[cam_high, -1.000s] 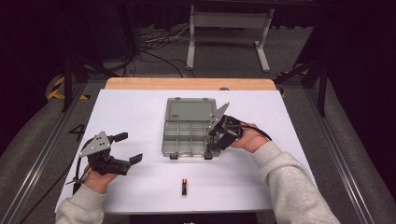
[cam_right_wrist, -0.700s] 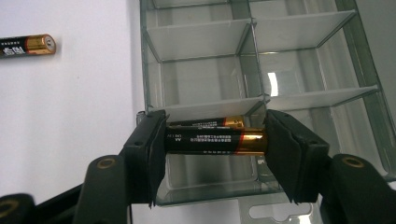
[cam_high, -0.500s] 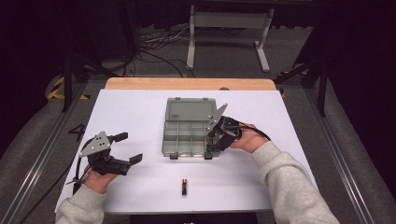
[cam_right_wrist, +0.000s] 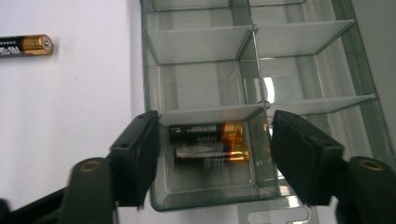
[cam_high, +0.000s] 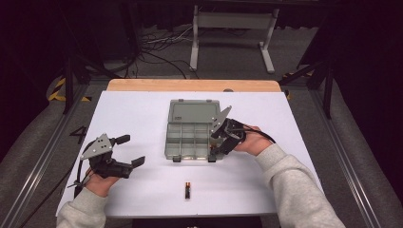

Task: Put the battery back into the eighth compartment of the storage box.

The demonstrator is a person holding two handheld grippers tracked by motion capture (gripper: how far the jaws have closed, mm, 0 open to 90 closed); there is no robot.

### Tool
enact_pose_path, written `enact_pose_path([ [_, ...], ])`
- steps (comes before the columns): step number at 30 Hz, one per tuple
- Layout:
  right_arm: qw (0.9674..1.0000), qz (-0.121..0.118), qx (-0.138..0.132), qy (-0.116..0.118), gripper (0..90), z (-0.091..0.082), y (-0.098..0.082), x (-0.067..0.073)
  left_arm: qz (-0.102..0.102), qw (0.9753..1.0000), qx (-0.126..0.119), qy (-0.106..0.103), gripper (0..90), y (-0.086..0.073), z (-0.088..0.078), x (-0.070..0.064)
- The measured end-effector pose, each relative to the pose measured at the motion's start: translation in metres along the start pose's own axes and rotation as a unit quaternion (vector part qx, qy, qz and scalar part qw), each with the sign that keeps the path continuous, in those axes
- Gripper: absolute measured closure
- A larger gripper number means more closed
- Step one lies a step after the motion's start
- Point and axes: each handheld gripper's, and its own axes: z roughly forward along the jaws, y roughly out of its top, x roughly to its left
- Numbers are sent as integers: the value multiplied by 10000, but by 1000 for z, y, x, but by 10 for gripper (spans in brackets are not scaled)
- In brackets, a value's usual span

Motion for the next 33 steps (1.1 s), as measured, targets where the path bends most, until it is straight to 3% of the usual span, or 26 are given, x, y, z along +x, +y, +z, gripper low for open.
enact_pose_path([
  [6,9999,-9,-67,-93,270,-5,1,2,-5,10000,-9,14,23,0,0,0],
  [11,9994,39,-295,-169,169,-15,6,8,-28,10000,-12,-2,23,0,0,0],
  [21,9978,-158,-598,-246,64,-34,32,37,-5,10000,-11,9,23,0,0,0],
  [33,9967,-310,-707,-238,37,-39,51,66,4,10000,-9,11,23,0,0,-1],
])
